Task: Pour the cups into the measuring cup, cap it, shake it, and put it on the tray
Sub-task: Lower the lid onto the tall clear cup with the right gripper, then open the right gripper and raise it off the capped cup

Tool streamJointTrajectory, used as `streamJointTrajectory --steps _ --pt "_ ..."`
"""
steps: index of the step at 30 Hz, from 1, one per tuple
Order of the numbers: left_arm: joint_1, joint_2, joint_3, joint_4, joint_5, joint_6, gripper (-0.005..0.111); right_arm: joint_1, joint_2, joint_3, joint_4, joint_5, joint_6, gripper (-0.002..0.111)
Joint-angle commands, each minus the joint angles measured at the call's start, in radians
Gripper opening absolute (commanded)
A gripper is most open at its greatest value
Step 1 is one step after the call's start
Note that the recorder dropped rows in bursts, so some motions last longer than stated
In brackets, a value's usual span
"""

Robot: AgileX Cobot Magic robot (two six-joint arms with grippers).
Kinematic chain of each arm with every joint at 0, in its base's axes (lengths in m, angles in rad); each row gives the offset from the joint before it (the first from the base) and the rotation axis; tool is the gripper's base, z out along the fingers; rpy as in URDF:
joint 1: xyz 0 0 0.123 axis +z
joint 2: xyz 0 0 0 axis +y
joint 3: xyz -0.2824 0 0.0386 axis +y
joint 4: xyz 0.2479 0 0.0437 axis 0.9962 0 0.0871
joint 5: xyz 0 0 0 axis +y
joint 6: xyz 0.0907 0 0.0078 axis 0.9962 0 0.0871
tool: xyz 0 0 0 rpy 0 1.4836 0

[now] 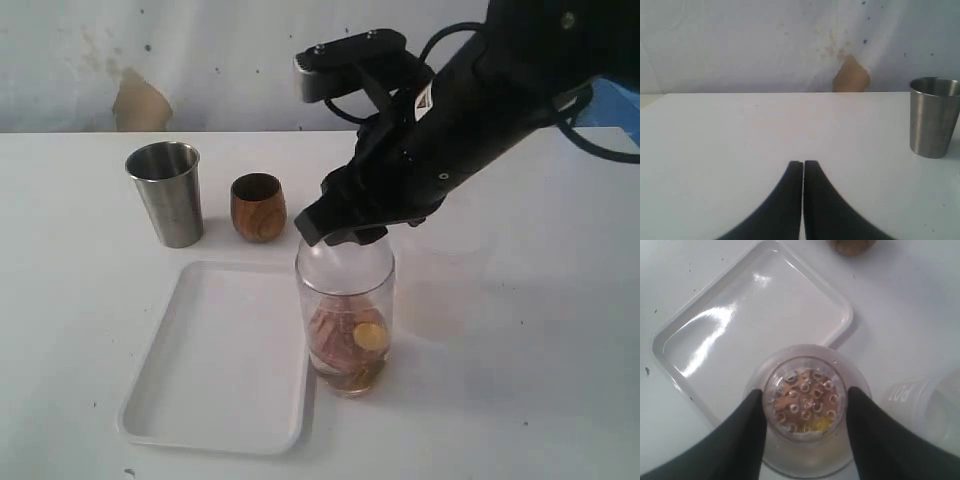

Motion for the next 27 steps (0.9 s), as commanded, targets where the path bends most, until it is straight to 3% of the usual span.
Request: streamJointTrajectory --steps 1,3,4,7,11,15,27 --pt "0.0 -0.004 0.004 -0.005 -0.008 -0.003 0.001 0.004 0.047 0.051 0.027 0.068 -0.025 0.009" --pt "0.0 -0.004 0.004 -0.005 -0.008 -0.003 0.001 0.004 0.047 0.049 0.027 0.072 -0.025 0.024" --pt "0.0 -0.004 0.004 -0.005 -0.008 -0.003 0.001 0.004 0.047 0.049 0.027 0.092 -0.025 0.037" --pt "0.0 -0.004 0.004 -0.005 -0.008 -0.003 0.001 0.004 0.047 0.049 0.023 0.145 -0.025 0.053" --pt "0.0 -0.004 0.004 -0.005 -0.008 -0.003 0.001 0.004 0.026 0.049 0.008 0.167 -0.04 0.054" --pt "0.0 -0.004 0.004 -0.005 -0.008 -0.003 0.001 0.004 -0.04 0.049 -0.027 0.165 -0.041 0.063" --pt "0.0 -0.004 0.004 -0.005 -0.008 -0.003 0.001 0.004 -0.183 0.047 -0.067 0.063 -0.045 0.063"
